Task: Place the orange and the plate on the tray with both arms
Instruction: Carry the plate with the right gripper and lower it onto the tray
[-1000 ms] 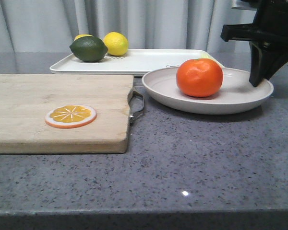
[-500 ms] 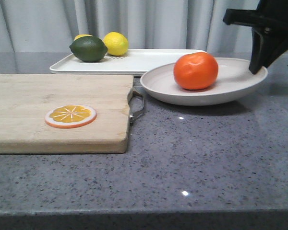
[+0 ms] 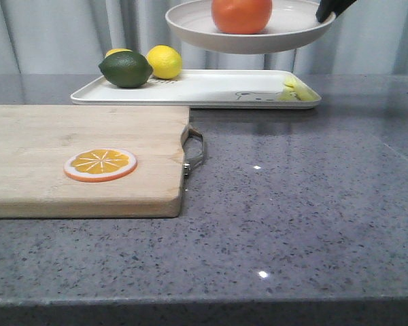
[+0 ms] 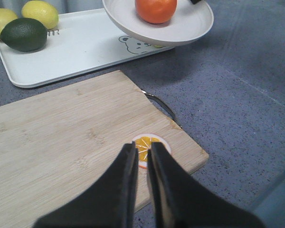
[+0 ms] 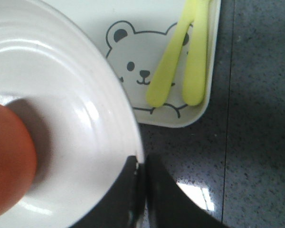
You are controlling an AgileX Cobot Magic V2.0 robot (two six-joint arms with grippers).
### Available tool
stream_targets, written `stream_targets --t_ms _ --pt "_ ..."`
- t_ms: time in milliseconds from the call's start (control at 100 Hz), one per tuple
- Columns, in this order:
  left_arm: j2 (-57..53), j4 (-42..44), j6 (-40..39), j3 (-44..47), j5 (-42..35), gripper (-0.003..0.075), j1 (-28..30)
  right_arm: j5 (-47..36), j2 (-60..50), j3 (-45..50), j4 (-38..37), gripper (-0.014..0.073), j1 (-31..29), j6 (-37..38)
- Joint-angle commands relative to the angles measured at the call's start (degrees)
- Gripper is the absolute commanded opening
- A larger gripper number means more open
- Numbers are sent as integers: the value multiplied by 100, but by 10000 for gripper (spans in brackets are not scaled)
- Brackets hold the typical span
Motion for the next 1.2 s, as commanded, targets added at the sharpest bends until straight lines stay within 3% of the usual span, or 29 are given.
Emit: stream_targets --t_ms 0,600,1190 --pt "13 -104 -32 -144 -376 43 16 -80 59 -521 242 -67 -35 -54" --pt "13 -122 -32 -144 -376 43 16 483 2393 -3654 366 -67 -57 -9" --pt "32 -122 -32 -144 -389 43 16 25 2922 -3781 453 -67 -85 -2"
